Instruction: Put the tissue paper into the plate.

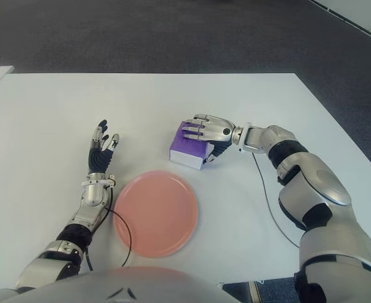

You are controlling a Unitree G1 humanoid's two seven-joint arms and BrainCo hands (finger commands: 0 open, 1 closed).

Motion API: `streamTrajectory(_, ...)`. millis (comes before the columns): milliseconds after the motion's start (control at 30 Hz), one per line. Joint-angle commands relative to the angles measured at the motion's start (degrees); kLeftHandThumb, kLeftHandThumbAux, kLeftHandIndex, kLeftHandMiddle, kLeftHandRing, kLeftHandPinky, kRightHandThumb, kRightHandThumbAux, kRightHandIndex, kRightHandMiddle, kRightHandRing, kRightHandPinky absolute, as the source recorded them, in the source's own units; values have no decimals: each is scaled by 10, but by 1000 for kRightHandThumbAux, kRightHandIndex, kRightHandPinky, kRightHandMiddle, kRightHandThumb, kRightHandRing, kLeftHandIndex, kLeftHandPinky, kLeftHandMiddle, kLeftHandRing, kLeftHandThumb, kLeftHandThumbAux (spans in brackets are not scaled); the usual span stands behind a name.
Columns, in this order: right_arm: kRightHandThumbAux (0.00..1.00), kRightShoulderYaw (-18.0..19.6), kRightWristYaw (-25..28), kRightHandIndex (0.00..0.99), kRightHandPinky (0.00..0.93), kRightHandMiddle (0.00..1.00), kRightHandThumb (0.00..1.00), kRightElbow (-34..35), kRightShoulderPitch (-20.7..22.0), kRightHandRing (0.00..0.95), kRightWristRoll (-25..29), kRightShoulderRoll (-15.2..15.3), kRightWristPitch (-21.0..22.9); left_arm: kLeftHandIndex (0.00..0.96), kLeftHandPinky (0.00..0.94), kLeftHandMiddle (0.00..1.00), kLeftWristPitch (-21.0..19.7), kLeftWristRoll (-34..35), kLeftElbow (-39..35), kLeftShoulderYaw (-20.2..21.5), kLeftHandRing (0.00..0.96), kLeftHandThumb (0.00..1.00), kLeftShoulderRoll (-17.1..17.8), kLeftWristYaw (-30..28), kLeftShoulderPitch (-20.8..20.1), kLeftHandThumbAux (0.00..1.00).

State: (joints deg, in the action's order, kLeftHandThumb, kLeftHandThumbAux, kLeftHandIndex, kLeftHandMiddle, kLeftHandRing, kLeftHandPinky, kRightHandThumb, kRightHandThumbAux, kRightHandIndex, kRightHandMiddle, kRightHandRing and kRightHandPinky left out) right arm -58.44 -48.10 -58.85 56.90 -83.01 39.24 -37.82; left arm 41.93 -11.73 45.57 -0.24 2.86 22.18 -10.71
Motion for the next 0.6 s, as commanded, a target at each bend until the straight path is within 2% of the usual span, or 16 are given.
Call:
streamTrajectory(33, 217, -19, -7, 0, 0, 0, 393, -10, 2, 0, -6, -7, -6, 0, 0, 0, -8, -4, 27, 2, 0, 26, -6, 10, 47, 458)
streamTrajectory(300, 226, -28, -6, 0, 0, 0, 406, -17, 6, 0, -1, -13, -4, 0, 0, 0, -6, -4, 31, 2, 0, 28, -9, 16, 46, 458)
streamTrajectory(600, 235, -43, -33, 0, 0, 0, 369, -32, 6, 0, -10, -25, 21, 0, 0, 0, -11, -4, 27, 1, 0, 30, -10, 14, 48, 456)
